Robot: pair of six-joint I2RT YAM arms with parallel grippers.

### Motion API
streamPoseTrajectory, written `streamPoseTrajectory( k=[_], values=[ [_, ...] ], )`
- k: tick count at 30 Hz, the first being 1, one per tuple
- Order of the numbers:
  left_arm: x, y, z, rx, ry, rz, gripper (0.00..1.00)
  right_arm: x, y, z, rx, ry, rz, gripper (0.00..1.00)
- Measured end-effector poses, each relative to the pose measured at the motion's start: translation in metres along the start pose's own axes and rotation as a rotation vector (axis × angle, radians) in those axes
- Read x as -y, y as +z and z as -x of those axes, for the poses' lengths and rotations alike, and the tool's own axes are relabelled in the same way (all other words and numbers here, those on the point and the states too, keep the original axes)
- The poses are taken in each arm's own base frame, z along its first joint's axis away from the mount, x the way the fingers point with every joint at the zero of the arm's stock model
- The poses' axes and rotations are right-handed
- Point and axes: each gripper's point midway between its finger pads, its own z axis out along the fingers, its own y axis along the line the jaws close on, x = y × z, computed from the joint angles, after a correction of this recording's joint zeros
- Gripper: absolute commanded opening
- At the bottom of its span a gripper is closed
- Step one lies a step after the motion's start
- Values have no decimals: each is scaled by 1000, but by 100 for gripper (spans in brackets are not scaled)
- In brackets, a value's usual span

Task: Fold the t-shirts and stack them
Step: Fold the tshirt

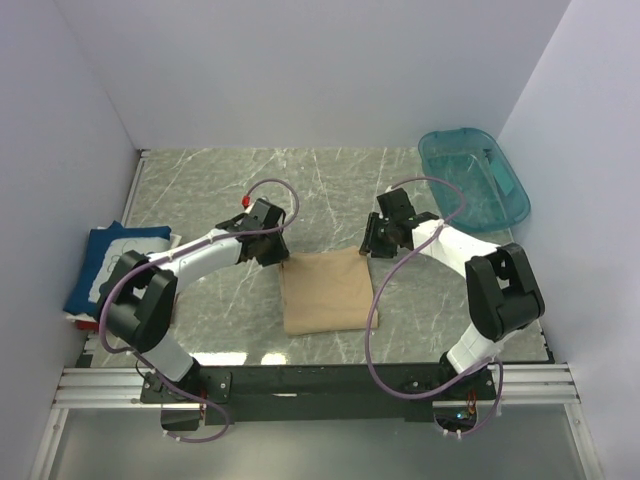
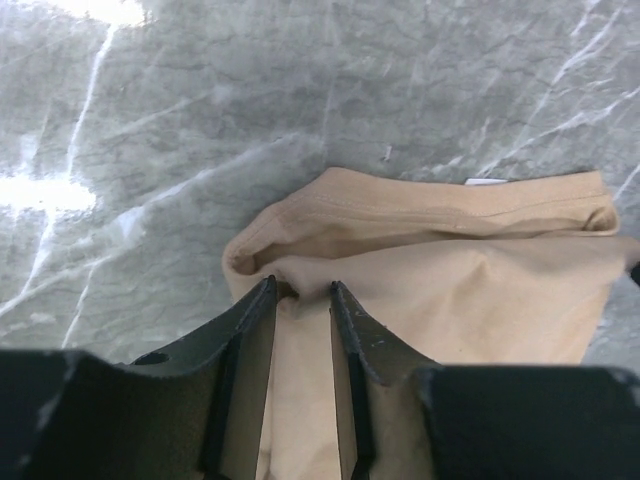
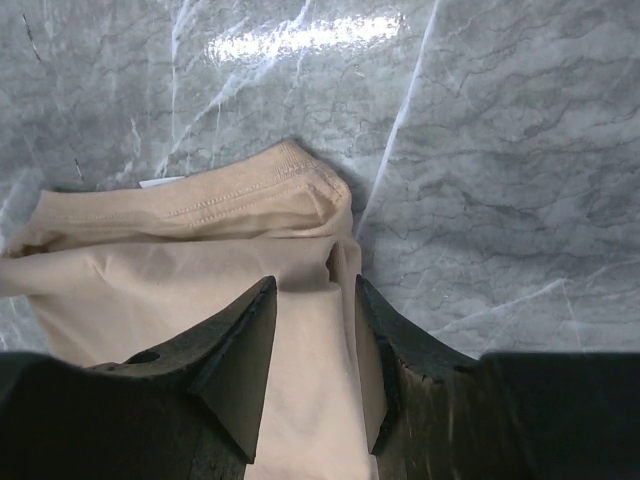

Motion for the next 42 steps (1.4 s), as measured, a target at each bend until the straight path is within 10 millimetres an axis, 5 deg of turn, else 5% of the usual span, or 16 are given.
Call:
streamPoseTrajectory(
  k=[5,13,17,19,36,42],
  values=[
    [7,2,1,-5,1,-27,31,-3,3,-2,-11,1,17,44],
    [8,7,-2,-22,0,-34,13,-6,12,-6,-36,12,40,34],
    [7,7,0,-21,-2,-35,3,-7,14,-6,-42,22,43,6],
    [6,7,1,-19,-5,-32,1,-7,14,-4,-37,30,44,0],
    [-9,15,23,-6,-57,3,1,-3,15,22,7,89,59,0],
    [-11,23,31,-13,-68,18,33,-3,21,27,7,94,49,35]
  ],
)
